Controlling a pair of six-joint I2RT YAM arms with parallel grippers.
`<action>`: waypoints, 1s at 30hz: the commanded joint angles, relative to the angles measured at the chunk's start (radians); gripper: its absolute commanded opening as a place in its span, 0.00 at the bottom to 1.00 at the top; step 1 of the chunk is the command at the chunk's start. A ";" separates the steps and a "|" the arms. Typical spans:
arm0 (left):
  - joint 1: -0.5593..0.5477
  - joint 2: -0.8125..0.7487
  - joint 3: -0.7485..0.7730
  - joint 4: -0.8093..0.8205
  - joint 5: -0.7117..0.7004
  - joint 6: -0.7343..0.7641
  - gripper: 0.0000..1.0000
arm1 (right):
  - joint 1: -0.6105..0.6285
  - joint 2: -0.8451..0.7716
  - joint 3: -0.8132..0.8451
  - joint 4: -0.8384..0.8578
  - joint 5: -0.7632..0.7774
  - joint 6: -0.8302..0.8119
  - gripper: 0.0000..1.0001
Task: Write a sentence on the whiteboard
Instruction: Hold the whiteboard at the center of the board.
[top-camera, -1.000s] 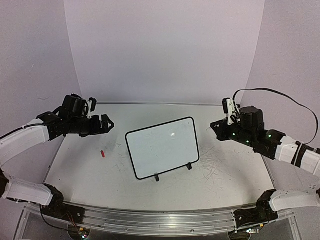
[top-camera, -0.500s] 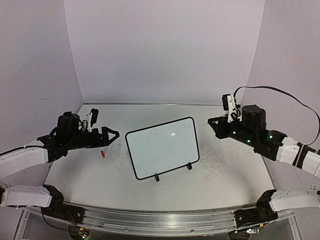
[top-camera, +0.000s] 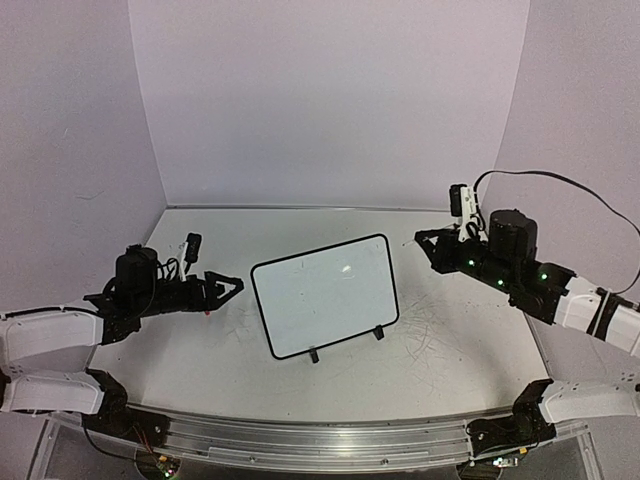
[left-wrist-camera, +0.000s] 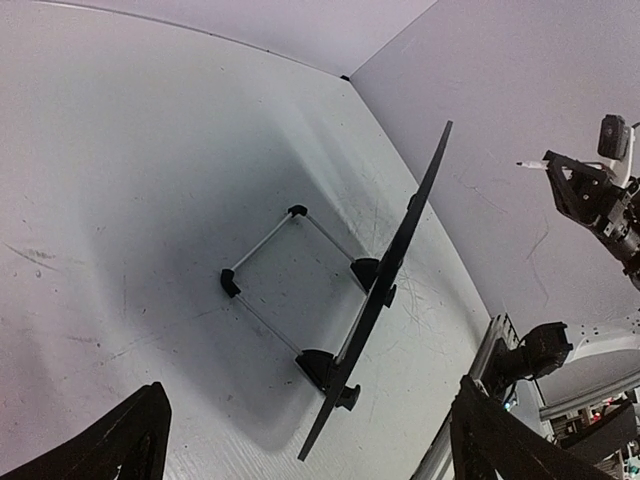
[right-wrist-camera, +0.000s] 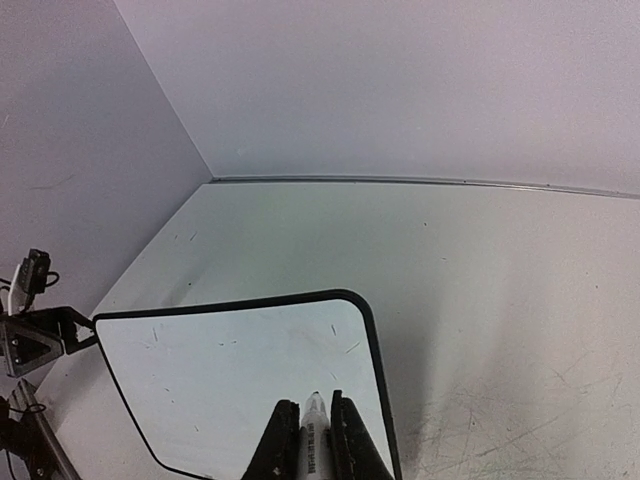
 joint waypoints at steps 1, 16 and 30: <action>0.008 0.027 -0.074 0.258 0.059 -0.052 0.99 | 0.005 -0.023 0.012 0.055 -0.018 0.014 0.00; 0.046 0.247 -0.105 0.636 0.301 -0.148 0.83 | 0.179 0.149 0.171 0.042 -0.012 -0.103 0.00; 0.040 0.468 -0.001 0.804 0.346 -0.192 0.56 | 0.389 0.528 0.433 0.067 0.018 -0.203 0.00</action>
